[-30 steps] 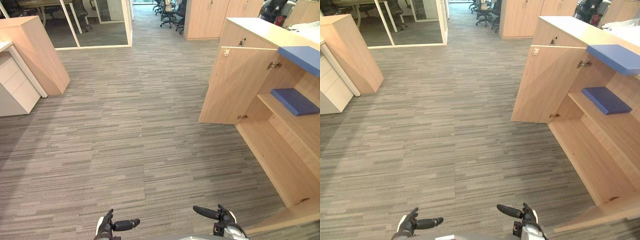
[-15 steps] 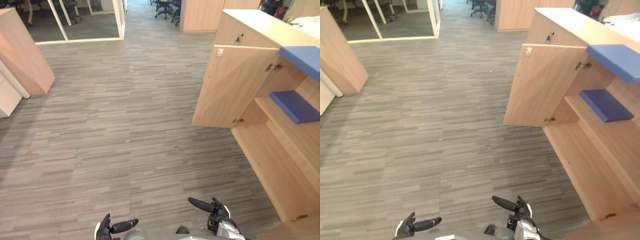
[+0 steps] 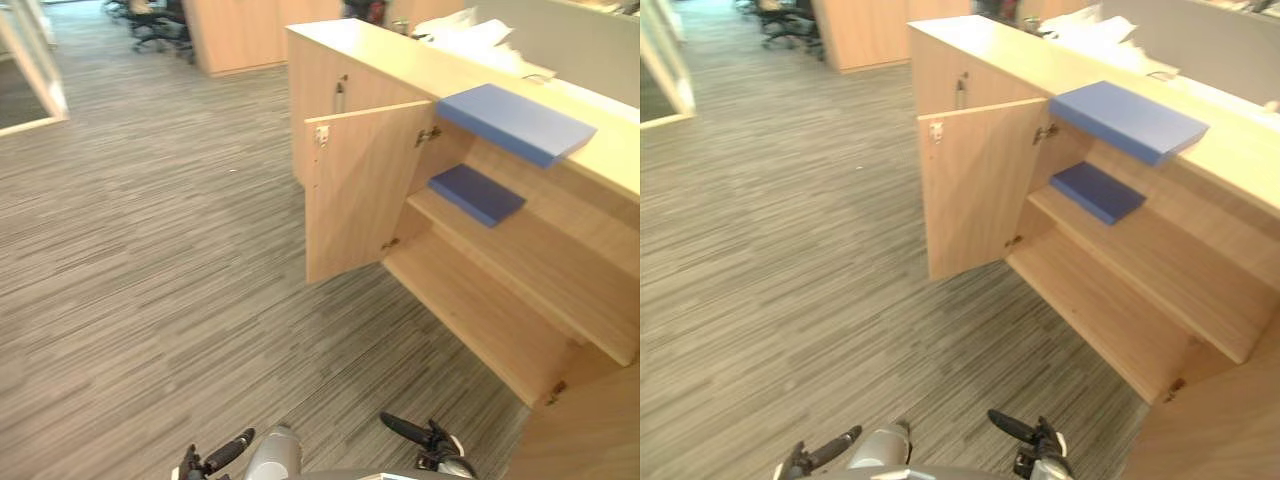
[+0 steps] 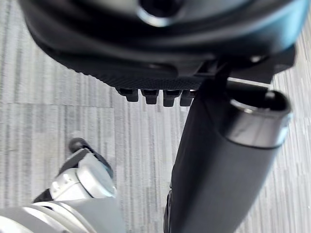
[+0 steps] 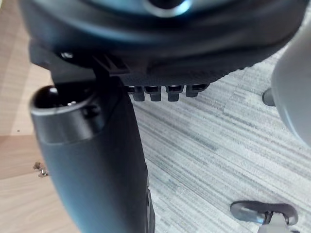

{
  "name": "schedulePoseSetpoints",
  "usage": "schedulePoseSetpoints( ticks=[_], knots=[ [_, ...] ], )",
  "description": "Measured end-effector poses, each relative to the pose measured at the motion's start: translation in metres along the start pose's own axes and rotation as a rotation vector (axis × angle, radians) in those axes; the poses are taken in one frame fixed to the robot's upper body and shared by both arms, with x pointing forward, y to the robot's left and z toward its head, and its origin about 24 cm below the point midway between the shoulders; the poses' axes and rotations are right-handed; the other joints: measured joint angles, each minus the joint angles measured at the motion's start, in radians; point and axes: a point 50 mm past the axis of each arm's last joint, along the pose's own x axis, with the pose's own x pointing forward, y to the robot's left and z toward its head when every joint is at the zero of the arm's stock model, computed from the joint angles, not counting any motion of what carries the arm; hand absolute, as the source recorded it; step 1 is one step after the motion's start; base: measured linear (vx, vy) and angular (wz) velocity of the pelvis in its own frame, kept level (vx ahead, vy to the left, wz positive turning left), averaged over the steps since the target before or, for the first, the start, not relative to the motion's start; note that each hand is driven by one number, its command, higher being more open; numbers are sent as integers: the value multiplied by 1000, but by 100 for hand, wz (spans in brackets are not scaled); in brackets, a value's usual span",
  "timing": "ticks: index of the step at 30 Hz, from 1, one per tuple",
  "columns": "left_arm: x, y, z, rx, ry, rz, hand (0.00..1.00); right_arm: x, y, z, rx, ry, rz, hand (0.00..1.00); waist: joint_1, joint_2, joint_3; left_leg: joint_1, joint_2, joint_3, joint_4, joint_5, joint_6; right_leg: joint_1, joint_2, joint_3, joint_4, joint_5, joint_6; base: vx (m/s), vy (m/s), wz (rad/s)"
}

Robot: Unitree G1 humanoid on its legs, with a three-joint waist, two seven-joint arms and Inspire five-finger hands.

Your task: Walk over to the cabinet, pick up the folder, carry it to the office cabinet, place the folder inside the office cabinet, then close the office cabinet door

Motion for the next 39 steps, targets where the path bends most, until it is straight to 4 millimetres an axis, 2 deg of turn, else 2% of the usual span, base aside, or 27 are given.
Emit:
schedulePoseSetpoints(
  ticks=[1, 2, 3, 4, 5, 7, 10, 12, 13, 14, 15, 16, 18, 21, 22, 24, 25, 26, 28, 30, 32, 33, 34, 35, 36, 38, 39],
  knots=[
    [0, 2, -2, -5, 5, 14, 100, 0, 1, 1, 1, -6, 1, 100, 2, -7, -7, 46, -12, 66, -16, -18, 29, -68, -46, 3, 148, 12, -19, 294, 369, -138],
    [0, 4, -3, -2, 9, 19, 100, 0, 0, 4, 5, -17, -2, 100, -1, -6, -7, 95, -28, 124, -44, -26, 52, -166, -98, 3, 327, 61, -64, 260, 354, -128],
    [0, 4, -3, -1, 12, 20, 100, 0, -4, 5, 12, -24, -11, 100, -8, -3, -9, 121, -30, 158, -65, -24, 63, -208, -132, -6, 425, 84, -95, 216, 326, -110],
    [0, 4, -5, 1, 22, 19, 100, 0, -8, 12, 36, -59, -24, 100, -19, 5, -11, 178, -44, 198, -111, -21, 80, -279, -195, -67, 580, 106, -135, 182, 294, -88],
    [-1, 3, -7, 7, 30, 16, 100, 0, -12, 15, 64, -78, -40, 100, -32, 14, -16, 241, -48, 230, -172, -13, 93, -306, -248, -159, 674, 116, -155, 172, 270, -85],
    [-1, 2, -9, 31, 34, 2, 100, 0, -16, 15, 87, -85, -55, 100, -43, 22, -24, 315, -39, 274, -236, -9, 99, -315, -278, -283, 699, 116, -157, 153, 159, -81],
    [0, -7, -5, 46, 30, -32, 100, 1, -12, 22, 90, -108, -31, 100, -62, 37, -15, 360, 1, 338, -270, -9, 98, -332, -220, -400, 554, 60, -97, 154, -18, -76],
    [1, -18, 0, 68, 18, -66, 100, 1, -11, 23, 103, -113, -26, 100, -62, 50, -6, 382, 48, 368, -274, -18, 83, -327, -165, -497, 350, 45, -74, 151, -158, -71],
    [1, -18, 1, 68, 15, -68, 100, 1, -11, 23, 105, -112, -26, 100, -61, 47, -4, 385, 51, 374, -274, -22, 75, -327, -162, -508, 319, 49, -70, 123, -210, -57],
    [2, -20, 5, 66, 3, -73, 100, 1, -9, 23, 112, -110, -19, 100, -59, 28, 11, 410, 53, 386, -272, -40, 40, -309, -154, -537, 204, 95, -88, 105, -195, -41],
    [1, -27, 3, 65, 15, -89, 100, 1, -11, 26, 110, -120, -26, 100, -62, 42, 29, 434, 72, 390, -273, -49, 25, -286, -126, -538, 203, 87, -86, 134, -295, -48],
    [0, -33, 1, 63, 20, -106, 100, 1, -13, 27, 113, -124, -35, 100, -68, 61, 28, 439, 96, 390, -283, -56, 23, -280, -93, -537, 194, 71, -97, 124, -279, -33],
    [-2, -44, 1, 83, 12, -153, 100, 1, -11, 28, 109, -124, -32, 100, -71, 63, 31, 448, 118, 373, -296, -67, 6, -287, -56, -538, 196, 33, -105, 104, -220, -23],
    [-2, -45, 2, 85, 6, -156, 100, 2, -14, 26, 122, -97, -41, 100, -70, 62, 27, 470, 152, 345, -307, -88, -11, -269, -7, -550, 195, -5, -114, 129, -202, -9],
    [-3, -42, 0, 83, 13, -149, 100, 1, -17, 23, 129, -87, -52, 100, -71, 68, 11, 466, 182, 328, -276, -115, -9, -252, 25, -560, 181, -23, -115, 218, -202, 19],
    [-2, -37, -1, 54, 19, -136, 100, 1, -20, 20, 126, -74, -61, 100, -73, 72, 5, 347, 244, 260, 2, -148, -29, -216, 82, -586, 138, -35, -120, 268, -194, 17],
    [-2, -36, 3, -1, 10, -127, 100, 2, -21, 20, 121, -68, -66, 100, -66, 81, 9, 237, 278, 197, 244, -113, -25, -180, 125, -585, 100, -34, -124, 259, -130, -20],
    [-2, -33, 2, -44, 14, -112, 100, 2, -23, 21, 116, -67, -74, 100, -61, 95, 11, 145, 303, 135, 459, -34, -43, -136, 165, -571, 67, -33, -135, 257, -93, -35],
    [-2, -28, 2, -53, 9, -99, 100, 2, -24, 18, 99, -51, -80, 100, -57, 103, 10, 59, 323, 134, 658, -32, -36, -81, 193, -535, 30, -34, -143, 298, 11, -58],
    [0, -22, 6, -28, -2, -92, 100, 3, -20, 14, 79, -29, -69, 100, -55, 79, 6, 15, 298, 178, 639, -60, -28, -29, 191, -491, -35, -17, -132, 375, 69, -72],
    [1, -20, 9, -6, -13, -90, 100, 4, -14, 13, 73, -7, -58, 100, -39, 57, 11, -4, 213, 172, 374, -120, -26, 14, 172, -408, -113, 26, -118, 330, 146, -102],
    [1, -20, 9, -5, -14, -90, 100, 4, -13, 13, 72, -1, -57, 100, -35, 54, 13, -1, 182, 150, 266, -122, -26, 15, 159, -386, -116, 30, -111, 314, 207, -102],
    [0, -21, 8, -4, -10, -89, 100, 4, -13, 12, 72, 5, -60, 100, -34, 58, 11, 12, 134, 103, 94, -97, -13, 16, 145, -362, -116, 35, -101, 307, 251, -92],
    [-2, -23, 0, 0, 9, -92, 100, 5, -17, 14, 68, 0, -71, 100, -33, 88, 1, 31, 109, 46, -77, 100, 5, 22, 150, -336, -117, 42, -79, 321, 263, -98],
    [-1, -15, -2, -1, 16, -77, 100, 4, -14, 10, 72, 8, -65, 100, -29, 67, -10, 72, 95, 73, -101, 95, -14, 40, 122, -318, -135, 49, -46, 389, 273, -74],
    [1, -12, 3, 19, -2, -74, 100, 2, -8, 3, 80, 21, -47, 100, -41, 28, -36, 116, 60, 101, -179, 107, 4, 41, 77, -316, -141, 71, -28, 367, 195, -27],
    [2, -16, 6, 42, -6, -92, 100, 1, -9, -1, 83, 30, -42, 100, -41, 24, -39, 142, 46, 110, -208, 112, 11, 52, 61, -315, -142, 88, -24, 264, 142, -7]
  ],
)
